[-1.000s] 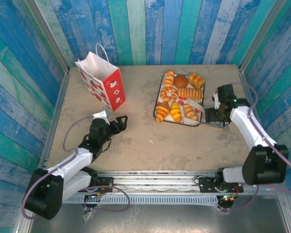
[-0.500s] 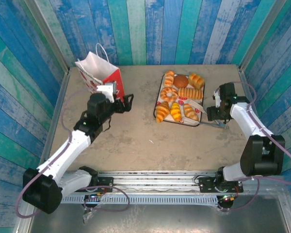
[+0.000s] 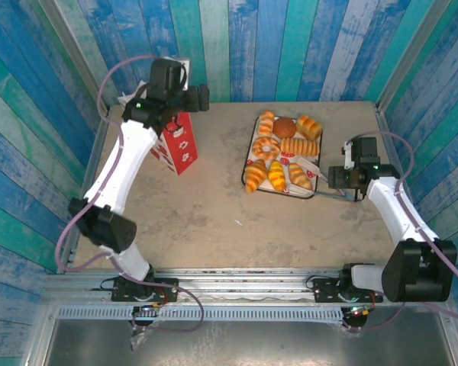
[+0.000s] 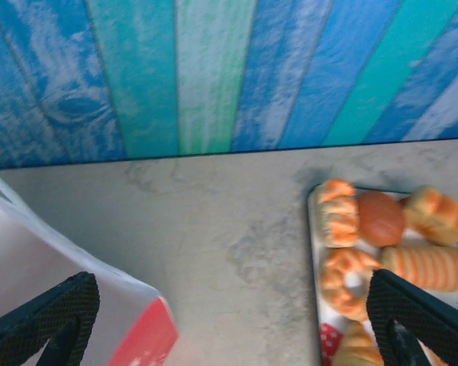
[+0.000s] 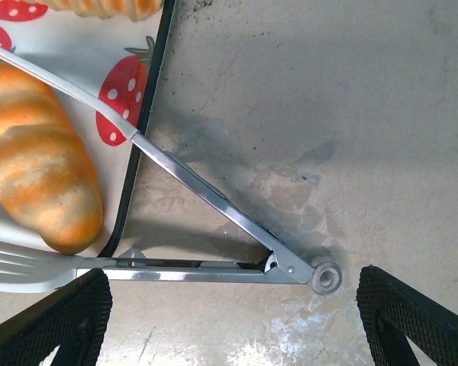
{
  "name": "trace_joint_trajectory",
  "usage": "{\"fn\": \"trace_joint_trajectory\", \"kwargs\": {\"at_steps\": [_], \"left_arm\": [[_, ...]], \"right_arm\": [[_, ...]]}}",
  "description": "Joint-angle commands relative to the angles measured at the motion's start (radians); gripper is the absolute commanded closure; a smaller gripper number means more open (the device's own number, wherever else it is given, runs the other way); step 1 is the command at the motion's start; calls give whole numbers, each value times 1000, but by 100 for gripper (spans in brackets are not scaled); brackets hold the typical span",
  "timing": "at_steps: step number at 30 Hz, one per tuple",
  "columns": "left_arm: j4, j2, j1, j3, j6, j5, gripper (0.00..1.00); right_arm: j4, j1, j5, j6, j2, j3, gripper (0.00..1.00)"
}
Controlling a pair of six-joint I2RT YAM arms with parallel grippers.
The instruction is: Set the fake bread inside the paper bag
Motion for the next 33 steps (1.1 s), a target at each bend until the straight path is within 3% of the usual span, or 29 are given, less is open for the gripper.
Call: {"fn": "trace_joint_trajectory", "kwargs": {"at_steps": [1, 6, 19, 25, 31, 33], "left_arm": [[-224, 135, 22, 146, -6, -60, 7], [-333, 275, 31, 311, -37, -104, 10], [-293, 326, 46, 296, -98, -209, 12], [-271, 345, 63, 301, -117, -249, 19], [-259, 385, 74, 347, -115, -233, 31], [-264, 399, 77, 362, -113, -232, 39]], "right_arm": [[26, -4, 11, 19, -41, -25, 13], [41, -4, 12, 12, -62, -58, 13], [88, -4, -25, 33, -24, -101, 13], [93, -4, -21, 27, -21, -113, 13], [104, -4, -17, 24, -18, -130, 12], [106, -4, -15, 23, -19, -132, 12]]}}
